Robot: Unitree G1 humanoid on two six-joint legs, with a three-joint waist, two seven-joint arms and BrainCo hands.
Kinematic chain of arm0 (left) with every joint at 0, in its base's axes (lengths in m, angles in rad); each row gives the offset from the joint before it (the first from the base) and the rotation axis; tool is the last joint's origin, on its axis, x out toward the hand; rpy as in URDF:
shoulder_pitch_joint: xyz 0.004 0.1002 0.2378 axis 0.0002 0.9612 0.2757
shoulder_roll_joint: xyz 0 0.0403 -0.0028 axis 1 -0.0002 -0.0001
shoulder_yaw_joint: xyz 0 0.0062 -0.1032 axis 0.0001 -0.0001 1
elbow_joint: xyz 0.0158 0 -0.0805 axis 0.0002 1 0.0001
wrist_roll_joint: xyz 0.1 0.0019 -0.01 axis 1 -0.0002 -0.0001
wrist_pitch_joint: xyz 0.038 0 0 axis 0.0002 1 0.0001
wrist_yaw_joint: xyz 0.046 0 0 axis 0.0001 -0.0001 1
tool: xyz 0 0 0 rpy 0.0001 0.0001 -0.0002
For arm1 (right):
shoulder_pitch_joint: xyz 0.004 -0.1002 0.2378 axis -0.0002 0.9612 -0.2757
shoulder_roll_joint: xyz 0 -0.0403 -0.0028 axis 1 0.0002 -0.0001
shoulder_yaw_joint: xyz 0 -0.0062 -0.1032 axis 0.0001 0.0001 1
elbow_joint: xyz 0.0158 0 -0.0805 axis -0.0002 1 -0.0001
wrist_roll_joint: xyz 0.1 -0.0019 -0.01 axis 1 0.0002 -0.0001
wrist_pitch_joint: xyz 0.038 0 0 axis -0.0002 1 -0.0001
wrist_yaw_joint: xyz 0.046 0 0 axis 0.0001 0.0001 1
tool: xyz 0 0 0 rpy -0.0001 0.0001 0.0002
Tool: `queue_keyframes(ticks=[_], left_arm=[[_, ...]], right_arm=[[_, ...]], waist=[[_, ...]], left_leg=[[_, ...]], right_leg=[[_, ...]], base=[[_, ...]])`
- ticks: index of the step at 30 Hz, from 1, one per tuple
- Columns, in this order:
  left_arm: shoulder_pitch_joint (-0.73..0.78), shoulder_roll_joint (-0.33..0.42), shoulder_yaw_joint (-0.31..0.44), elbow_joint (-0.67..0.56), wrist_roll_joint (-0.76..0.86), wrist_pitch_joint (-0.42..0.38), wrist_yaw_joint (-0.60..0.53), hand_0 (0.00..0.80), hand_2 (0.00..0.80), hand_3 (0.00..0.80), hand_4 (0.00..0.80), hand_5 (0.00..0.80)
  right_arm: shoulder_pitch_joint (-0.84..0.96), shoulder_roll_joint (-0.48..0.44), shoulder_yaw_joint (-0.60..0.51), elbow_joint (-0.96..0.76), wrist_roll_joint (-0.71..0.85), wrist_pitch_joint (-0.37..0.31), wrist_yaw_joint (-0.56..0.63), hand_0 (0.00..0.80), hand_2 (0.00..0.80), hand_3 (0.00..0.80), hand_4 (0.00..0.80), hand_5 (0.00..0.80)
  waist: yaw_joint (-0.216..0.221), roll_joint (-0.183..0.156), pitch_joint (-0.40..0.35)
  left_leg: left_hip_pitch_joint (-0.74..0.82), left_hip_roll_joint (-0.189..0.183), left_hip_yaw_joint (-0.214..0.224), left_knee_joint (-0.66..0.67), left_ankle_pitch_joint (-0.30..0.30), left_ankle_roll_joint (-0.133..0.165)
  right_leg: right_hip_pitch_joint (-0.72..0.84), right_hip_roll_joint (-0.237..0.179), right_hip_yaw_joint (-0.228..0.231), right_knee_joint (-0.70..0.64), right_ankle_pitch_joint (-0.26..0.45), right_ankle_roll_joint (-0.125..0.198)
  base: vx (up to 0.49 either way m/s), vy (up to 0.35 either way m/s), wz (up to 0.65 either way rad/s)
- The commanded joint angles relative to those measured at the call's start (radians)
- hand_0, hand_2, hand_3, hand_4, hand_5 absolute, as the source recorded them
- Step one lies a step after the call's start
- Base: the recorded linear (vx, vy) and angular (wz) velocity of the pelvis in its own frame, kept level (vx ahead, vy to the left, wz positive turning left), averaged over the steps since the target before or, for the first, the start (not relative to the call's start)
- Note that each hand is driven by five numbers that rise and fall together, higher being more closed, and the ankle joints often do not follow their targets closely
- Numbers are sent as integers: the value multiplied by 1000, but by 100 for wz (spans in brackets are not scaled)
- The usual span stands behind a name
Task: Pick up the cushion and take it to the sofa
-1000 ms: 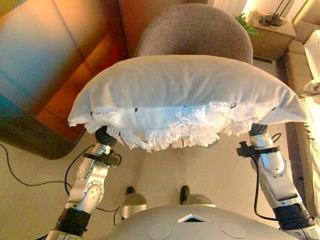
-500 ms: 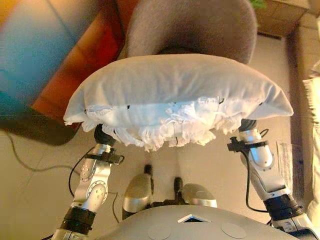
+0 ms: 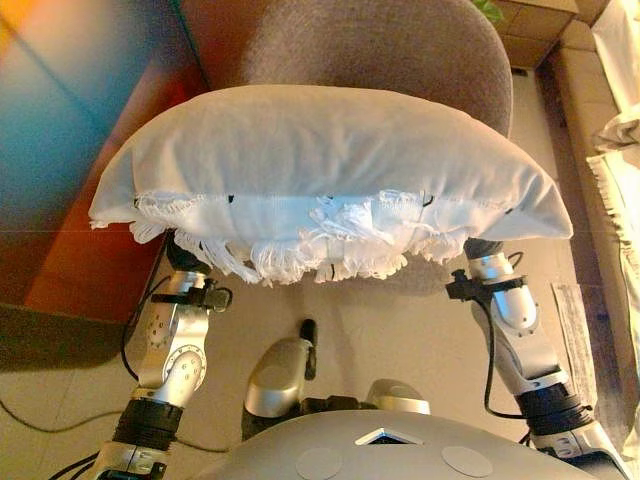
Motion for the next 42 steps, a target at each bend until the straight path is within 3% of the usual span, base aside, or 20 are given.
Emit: queue_keyframes(ticks=[1,3,4,7,10,13,14,18,21,22,24,26,28,30,32,33,34,35,39,42], left_arm=[[-43,14,-64,-72,50,-51,-88,800,800,800,800,800],[-42,16,-41,-79,57,-27,-71,800,800,800,800,800],[-39,15,-32,-82,59,-20,-59,800,800,800,800,800],[-33,10,-24,-95,61,-17,-67,800,800,800,800,800],[-27,7,-23,-111,63,-18,-100,800,800,800,800,800],[-39,7,-32,-113,75,0,-97,800,800,800,800,800],[-37,9,-33,-114,75,6,-96,800,800,800,800,800],[-24,14,-19,-102,67,7,-89,800,800,800,800,800],[-19,6,-17,-104,60,17,-76,800,800,800,800,800],[-15,4,-21,-103,71,10,-70,800,800,800,800,800],[-4,0,-19,-102,77,-5,-40,800,800,800,800,800],[-5,-8,-21,-89,72,-24,5,800,800,800,800,800],[-17,-25,-27,-43,84,-38,33,800,800,800,800,800],[-26,-38,-37,-33,105,-15,57,800,800,800,800,800],[-41,-47,-52,-17,127,1,69,800,800,800,800,800],[-58,-51,-60,-6,137,10,78,800,800,800,800,800],[-83,-63,-78,36,160,11,91,800,800,800,800,800],[-112,-69,-95,67,172,21,106,800,800,800,800,800],[-163,-85,-115,155,201,60,131,800,800,800,800,800],[-168,-103,-112,219,214,101,155,800,800,800,800,800]], right_arm=[[-54,5,69,-91,-26,-109,27,800,800,800,800,800],[-55,4,52,-90,-9,-92,45,800,800,800,800,800],[-50,0,44,-93,-2,-94,57,800,800,800,800,800],[-32,-11,38,-106,1,-119,72,800,800,800,800,800],[-33,-21,38,-91,7,-138,57,800,800,800,800,800],[-50,-19,44,-86,-14,-124,18,800,800,800,800,800],[-54,-18,42,-87,-14,-115,14,800,800,800,800,800],[-52,-23,30,-84,3,-96,43,800,800,800,800,800],[-45,-39,20,-88,10,-63,41,800,800,800,800,800],[-45,-46,22,-79,13,-55,46,800,800,800,800,800],[-37,-65,23,-70,43,-48,70,800,800,800,800,800],[-35,-75,31,-50,57,-51,96,800,800,800,800,800],[-40,-67,48,-10,29,-65,90,800,800,800,800,800],[-49,-65,55,9,21,-56,68,800,800,800,800,800],[-48,-62,53,14,16,-38,47,800,800,800,800,800],[-49,-58,55,20,11,-29,33,800,800,800,800,800],[-66,-54,70,45,9,-22,11,800,800,800,800,800],[-79,-40,83,70,13,-16,-1,800,800,800,800,800],[-90,4,102,169,38,-1,13,800,800,800,800,800],[-98,40,119,232,54,53,37,800,800,800,800,800]], waist=[[-9,20,-159],[-7,22,-156],[-13,31,-147],[-31,51,-127],[-56,61,-117],[-88,64,-117],[-93,64,-118],[-97,55,-131],[-109,47,-145],[-113,46,-150],[-118,47,-153],[-112,33,-134],[-98,22,-108],[-89,22,-98],[-84,32,-95],[-84,35,-88],[-84,27,-92],[-89,35,-100],[-97,57,-138],[-99,71,-165]], left_leg=[[-16,84,7,-175,67,-60],[9,81,30,-184,56,-61],[32,86,27,-188,49,-65],[95,94,-8,-200,31,-75],[152,100,-29,-219,1,-81],[202,100,-68,-221,-59,-72],[215,103,-76,-219,-72,-71],[251,126,-56,-209,-110,-74],[253,154,-35,-152,-115,-93],[257,178,-23,-119,-98,-111],[224,223,-16,18,-9,-147],[122,245,-15,230,58,-151],[9,250,-4,340,64,-145],[23,249,23,206,56,-155],[35,231,17,22,92,-167],[19,228,5,8,130,-175],[36,204,-20,-9,75,-156],[91,200,-17,-99,52,-150],[193,195,-22,-230,27,-161],[232,200,-5,-271,11,-161]], right_leg=[[-50,79,-80,-128,229,16],[-90,42,-179,-235,216,10],[-128,42,-206,-288,190,-6],[-214,37,-227,-385,194,-38],[-251,11,-167,-513,252,-30],[-297,-19,-43,-590,343,-7],[-301,-22,-26,-596,353,-2],[-270,-28,-62,-619,335,7],[-243,-8,-45,-617,313,-15],[-235,-1,-49,-619,303,-31],[-222,23,-40,-618,288,-62],[-202,34,-42,-605,271,-98],[-176,38,-58,-589,255,-117],[-147,34,-85,-602,243,-103],[-122,32,-95,-630,238,-89],[-112,34,-91,-633,234,-91],[-116,15,-87,-646,240,-81],[-116,10,-99,-650,243,-74],[-102,0,-119,-681,255,-61],[-101,-6,-123,-681,254,-49]], base=[[408,87,18],[345,54,11],[255,5,0],[227,-32,11],[281,-74,17],[354,-137,37],[353,-182,51],[329,-218,29],[339,-230,-8],[312,-206,-8],[241,-209,-11],[179,-241,-9],[176,-172,3],[208,4,10],[176,101,20],[116,93,22],[123,101,15],[159,112,16],[207,63,14],[219,44,12]])
